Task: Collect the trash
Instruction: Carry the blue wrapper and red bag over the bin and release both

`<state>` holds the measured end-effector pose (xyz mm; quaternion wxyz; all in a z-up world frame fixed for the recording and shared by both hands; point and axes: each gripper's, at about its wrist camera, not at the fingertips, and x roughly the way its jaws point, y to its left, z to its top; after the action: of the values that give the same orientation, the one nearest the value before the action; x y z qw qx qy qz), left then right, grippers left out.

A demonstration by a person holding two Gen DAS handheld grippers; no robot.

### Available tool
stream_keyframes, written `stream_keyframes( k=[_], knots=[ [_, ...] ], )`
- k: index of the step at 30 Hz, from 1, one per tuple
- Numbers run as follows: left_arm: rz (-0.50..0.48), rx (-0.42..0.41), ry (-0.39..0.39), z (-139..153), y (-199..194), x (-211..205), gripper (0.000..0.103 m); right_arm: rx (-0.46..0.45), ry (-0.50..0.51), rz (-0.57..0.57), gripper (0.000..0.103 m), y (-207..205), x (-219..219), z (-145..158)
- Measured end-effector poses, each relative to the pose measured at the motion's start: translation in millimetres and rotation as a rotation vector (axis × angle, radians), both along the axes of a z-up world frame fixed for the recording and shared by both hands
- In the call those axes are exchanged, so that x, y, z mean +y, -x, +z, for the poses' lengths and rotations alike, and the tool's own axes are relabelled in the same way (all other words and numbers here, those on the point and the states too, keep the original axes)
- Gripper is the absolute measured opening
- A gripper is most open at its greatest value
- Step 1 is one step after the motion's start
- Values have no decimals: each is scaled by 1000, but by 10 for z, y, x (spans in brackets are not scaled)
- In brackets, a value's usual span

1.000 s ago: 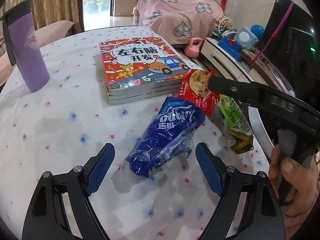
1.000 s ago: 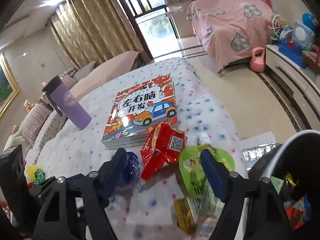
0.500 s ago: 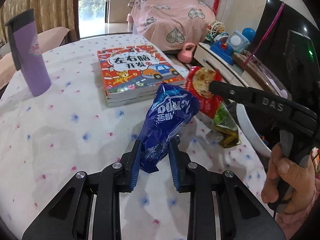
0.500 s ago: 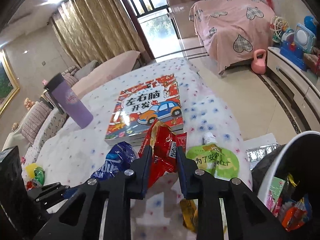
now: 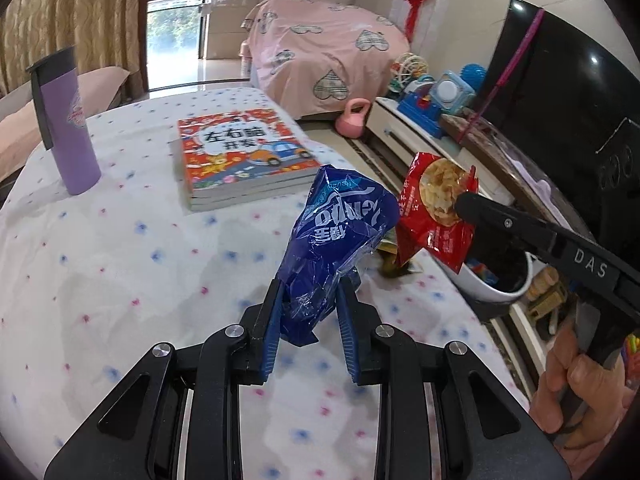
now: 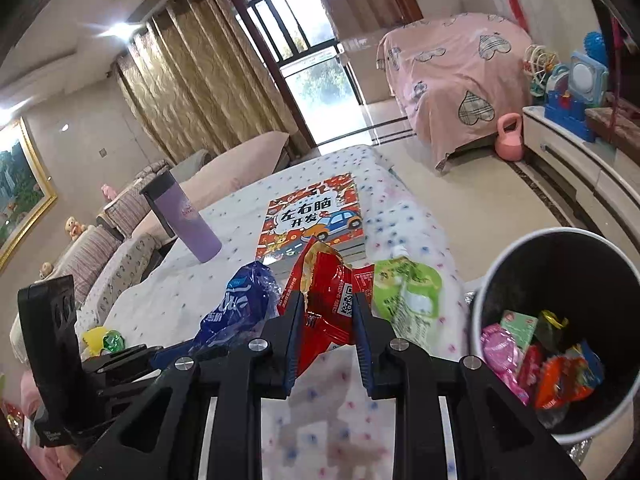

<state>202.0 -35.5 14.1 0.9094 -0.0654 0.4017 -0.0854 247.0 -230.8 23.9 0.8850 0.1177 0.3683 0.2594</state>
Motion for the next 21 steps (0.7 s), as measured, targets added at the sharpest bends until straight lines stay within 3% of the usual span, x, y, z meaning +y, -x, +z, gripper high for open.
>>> stream_keyframes(
  k=[21],
  knots=[
    [-167, 2, -23, 39, 307, -874, 25, -31, -32, -180, 24, 753, -1007, 9]
  ],
)
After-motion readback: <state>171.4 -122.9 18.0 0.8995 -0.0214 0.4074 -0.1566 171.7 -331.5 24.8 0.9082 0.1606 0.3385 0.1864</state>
